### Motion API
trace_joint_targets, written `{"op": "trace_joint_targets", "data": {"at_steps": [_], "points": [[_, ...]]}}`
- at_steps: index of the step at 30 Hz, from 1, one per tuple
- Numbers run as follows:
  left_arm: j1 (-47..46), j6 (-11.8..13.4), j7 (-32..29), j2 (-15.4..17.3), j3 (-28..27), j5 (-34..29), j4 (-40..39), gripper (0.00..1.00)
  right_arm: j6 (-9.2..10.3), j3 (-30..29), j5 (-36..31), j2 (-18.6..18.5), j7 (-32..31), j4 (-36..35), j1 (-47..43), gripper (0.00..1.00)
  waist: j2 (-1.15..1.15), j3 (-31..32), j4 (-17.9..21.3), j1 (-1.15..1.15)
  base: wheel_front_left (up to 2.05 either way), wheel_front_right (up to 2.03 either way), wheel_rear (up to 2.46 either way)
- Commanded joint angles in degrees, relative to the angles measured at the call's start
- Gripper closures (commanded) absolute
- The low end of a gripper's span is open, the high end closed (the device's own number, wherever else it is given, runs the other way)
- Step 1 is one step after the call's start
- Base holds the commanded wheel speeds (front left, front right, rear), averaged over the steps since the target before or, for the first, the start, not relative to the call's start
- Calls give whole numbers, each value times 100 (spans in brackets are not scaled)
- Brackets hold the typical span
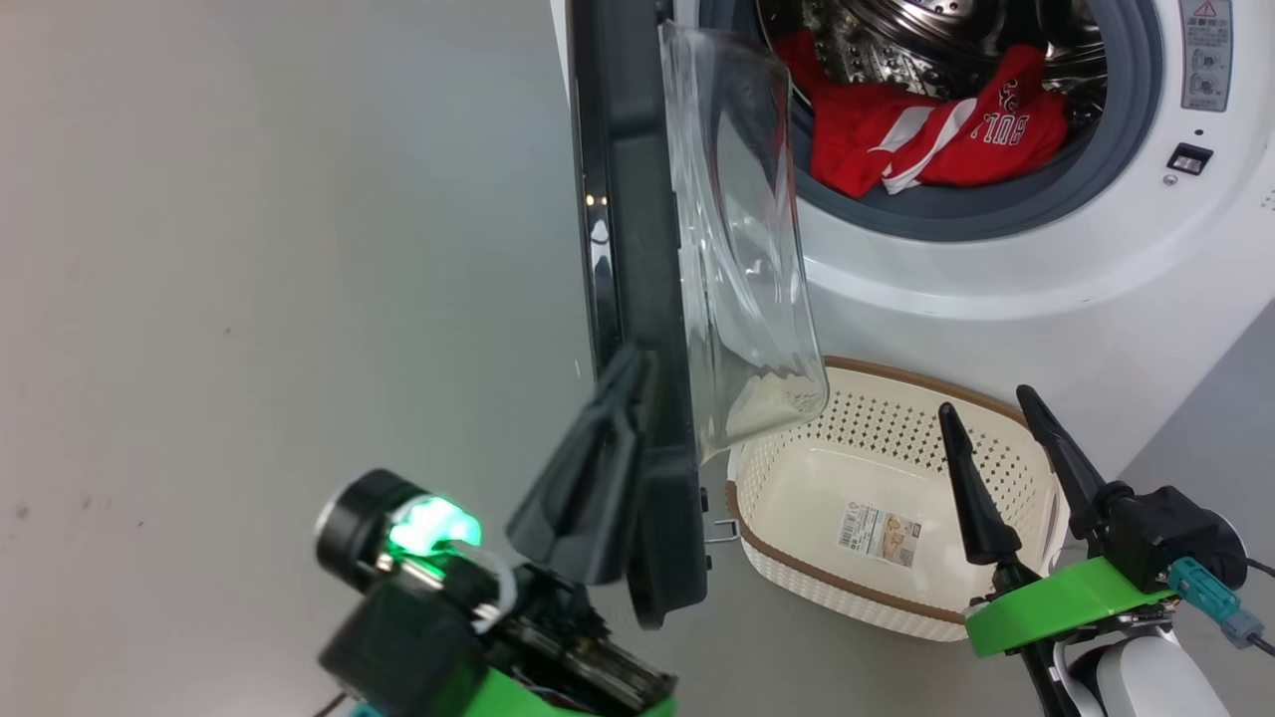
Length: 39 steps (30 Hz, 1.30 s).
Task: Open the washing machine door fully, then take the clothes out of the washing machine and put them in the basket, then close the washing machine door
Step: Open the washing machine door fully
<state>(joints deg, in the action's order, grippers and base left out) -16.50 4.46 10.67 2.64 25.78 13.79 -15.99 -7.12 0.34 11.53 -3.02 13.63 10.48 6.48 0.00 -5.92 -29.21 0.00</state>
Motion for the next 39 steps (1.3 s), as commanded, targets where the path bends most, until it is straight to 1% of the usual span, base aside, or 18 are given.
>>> {"op": "trace_joint_targets", "data": {"at_steps": [1, 3, 4, 9, 14, 18, 28, 39], "points": [[-143, -77, -154, 51, 18, 26, -218, 100, -36, 136, 74, 14, 65, -110, 223, 0, 0, -14, 27, 0, 0, 0, 0], [-115, -137, -356, 46, 268, 101, -203, 100, -36, 142, 84, 14, 73, -91, 246, 0, 0, -32, 66, 0, 0, 0, 0], [-115, -137, -356, 46, 268, 101, -203, 100, -36, 142, 84, 14, 73, -91, 246, 0, 0, -32, 66, 0, 0, 0, 0], [-64, -166, -742, 40, 506, 349, 52, 100, -36, 142, 92, 14, 84, -79, 273, 0, 0, -75, 123, 0, 0, 0, 0], [-39, -227, -1166, 37, 683, 626, 482, 100, -36, 173, 126, 14, 93, -51, 298, 0, 0, -104, 184, 0, 0, 0, 0], [-42, -162, -1355, 37, 682, 713, 828, 100, -36, 205, 160, 14, 102, -37, 317, 0, 0, -121, 238, 0, 0, 0, 0], [-95, 61, -1257, 88, 448, 713, 1391, 100, -36, 194, 210, 14, 121, -2, 301, 0, 0, -106, 245, 0, 0, 0, 0], [-40, 272, -1268, 209, 270, 729, 1531, 100, -36, 185, 232, 14, 130, -5, 200, 0, 0, -40, -30, 0, 0, 0, 0]]}}
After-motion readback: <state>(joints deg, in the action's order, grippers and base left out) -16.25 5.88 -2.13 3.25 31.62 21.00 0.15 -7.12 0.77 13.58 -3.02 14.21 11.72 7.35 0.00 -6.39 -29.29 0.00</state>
